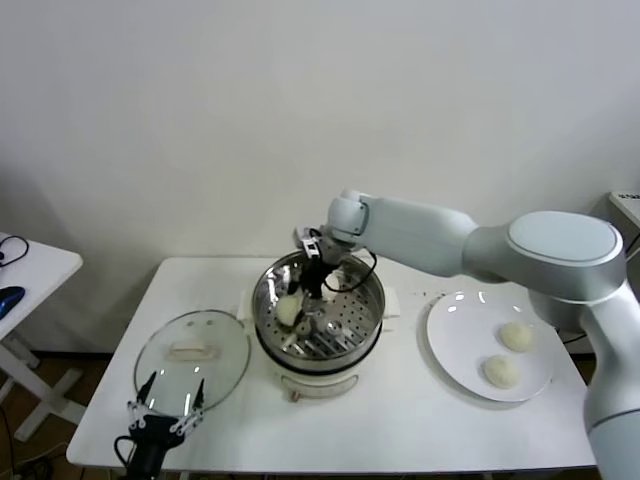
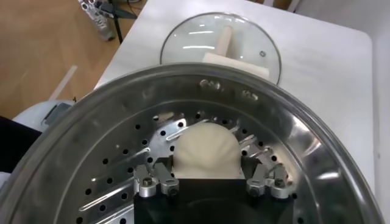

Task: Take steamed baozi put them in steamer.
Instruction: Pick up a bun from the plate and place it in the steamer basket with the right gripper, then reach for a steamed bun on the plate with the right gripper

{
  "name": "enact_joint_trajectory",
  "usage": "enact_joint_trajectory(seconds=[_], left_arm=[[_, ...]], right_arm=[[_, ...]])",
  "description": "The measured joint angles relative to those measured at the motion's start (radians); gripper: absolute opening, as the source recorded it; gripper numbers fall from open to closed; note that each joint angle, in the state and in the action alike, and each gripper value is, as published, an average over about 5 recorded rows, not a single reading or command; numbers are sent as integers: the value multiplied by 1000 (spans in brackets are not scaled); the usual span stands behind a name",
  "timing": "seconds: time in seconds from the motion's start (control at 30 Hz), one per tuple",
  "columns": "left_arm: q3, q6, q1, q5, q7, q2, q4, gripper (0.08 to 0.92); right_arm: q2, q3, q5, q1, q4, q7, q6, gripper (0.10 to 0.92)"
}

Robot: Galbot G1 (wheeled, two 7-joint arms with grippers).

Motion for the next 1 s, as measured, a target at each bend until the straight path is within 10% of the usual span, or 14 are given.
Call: enact_joint_trajectory(seconds=[1.0], left_arm=[[12, -3, -5, 5, -4, -1, 3, 823]], right_arm=[[-212, -26, -39, 185, 224, -84, 23, 823]])
